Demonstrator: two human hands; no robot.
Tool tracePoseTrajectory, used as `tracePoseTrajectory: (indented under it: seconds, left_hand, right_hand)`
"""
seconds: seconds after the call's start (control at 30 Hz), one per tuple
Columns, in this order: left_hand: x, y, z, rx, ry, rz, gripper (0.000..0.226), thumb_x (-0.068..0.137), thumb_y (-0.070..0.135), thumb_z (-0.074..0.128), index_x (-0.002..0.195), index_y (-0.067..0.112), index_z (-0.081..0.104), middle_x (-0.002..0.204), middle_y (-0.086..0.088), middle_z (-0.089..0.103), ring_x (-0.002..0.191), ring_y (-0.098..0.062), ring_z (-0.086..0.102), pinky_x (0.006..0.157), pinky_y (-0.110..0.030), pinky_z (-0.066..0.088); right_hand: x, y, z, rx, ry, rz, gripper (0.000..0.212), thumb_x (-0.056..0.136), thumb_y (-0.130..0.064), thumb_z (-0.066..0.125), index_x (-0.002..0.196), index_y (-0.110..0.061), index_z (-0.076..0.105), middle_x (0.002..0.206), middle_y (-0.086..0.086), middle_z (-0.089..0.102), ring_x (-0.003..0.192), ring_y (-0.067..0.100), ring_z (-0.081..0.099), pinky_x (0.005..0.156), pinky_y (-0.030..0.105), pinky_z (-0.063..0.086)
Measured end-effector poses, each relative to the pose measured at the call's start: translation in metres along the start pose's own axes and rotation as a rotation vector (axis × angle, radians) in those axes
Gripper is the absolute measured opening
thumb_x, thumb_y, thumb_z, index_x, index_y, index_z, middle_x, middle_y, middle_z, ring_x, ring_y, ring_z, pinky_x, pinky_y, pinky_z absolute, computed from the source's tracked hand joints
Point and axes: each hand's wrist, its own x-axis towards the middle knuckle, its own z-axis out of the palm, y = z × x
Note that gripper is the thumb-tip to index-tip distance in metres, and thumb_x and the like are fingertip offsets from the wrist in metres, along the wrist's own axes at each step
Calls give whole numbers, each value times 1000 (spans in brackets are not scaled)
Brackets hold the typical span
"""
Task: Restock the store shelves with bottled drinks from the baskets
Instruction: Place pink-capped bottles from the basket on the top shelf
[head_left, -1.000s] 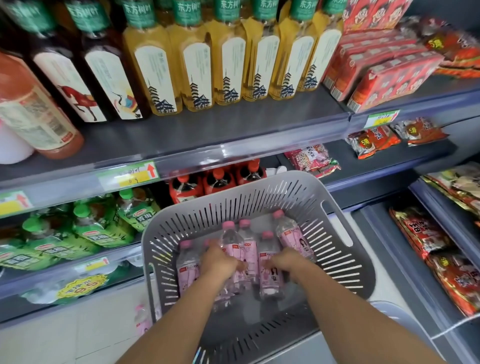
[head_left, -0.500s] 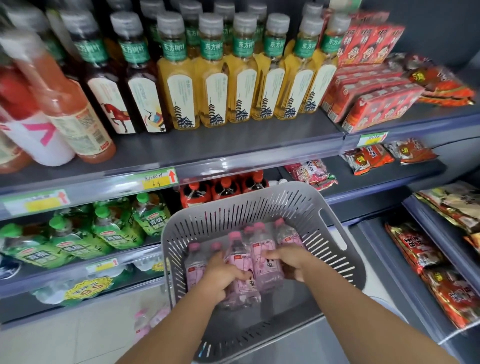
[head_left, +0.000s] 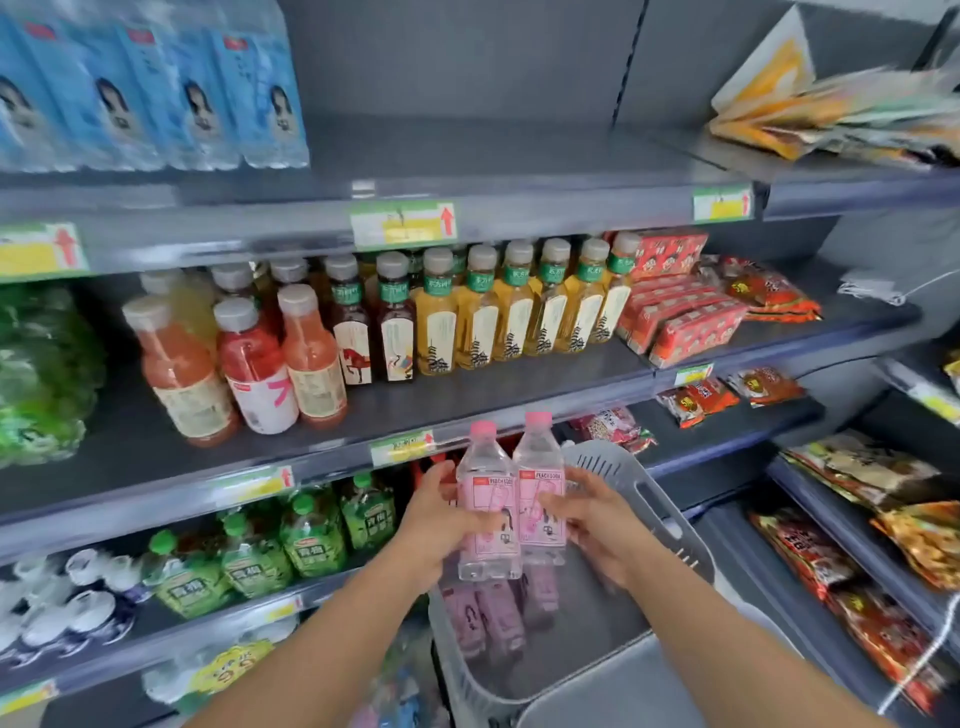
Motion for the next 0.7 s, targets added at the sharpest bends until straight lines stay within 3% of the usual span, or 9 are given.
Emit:
tracePoseTrajectory:
  seconds: [0.1,0.2,0.33,0.47,0.7]
  left_hand:
    - [-31,31,-29,-16,-8,97,79,64,-11,79,130,16,46,114,-5,63,94,-18,66,60,-26,53]
    - [-65,60,-58,-26,-18,204,72,66,-13,78,124,19,49,115,-3,61,99,-20,64,56,-22,53]
    - [-109,94,-93,-49,-13,344,70,66,-11,78,120,27,54,114,-1,63,103,-20,63,74,-32,57]
    - [-147,123,-120,-69,9,465,71,69,-12,76,122,28,51,113,2,63,102,-19,64,67,-25,55]
    - [-199,174,-166,-111,120,591,72,67,-13,76,128,19,52,116,-5,64,106,-24,63,79,-40,56]
  right_hand:
    - [-27,-26,39,54,-1,-82,45,77,4,72,116,-14,56,103,17,72,88,27,70,78,37,54]
    - [-55,-48,78,75,4,-174,46,76,1,73,118,-10,57,100,13,74,87,26,69,85,43,53]
    - [-94,-80,126,109,-45,-289,42,74,-1,73,112,-12,60,84,4,72,74,20,65,72,34,48]
    - [-124,-113,162,108,-142,-378,33,79,0,67,108,-14,60,89,2,72,73,14,70,64,27,52]
    - [-147,-169,227,92,-296,-478,49,74,-1,71,120,-12,58,101,9,73,87,20,70,73,31,52]
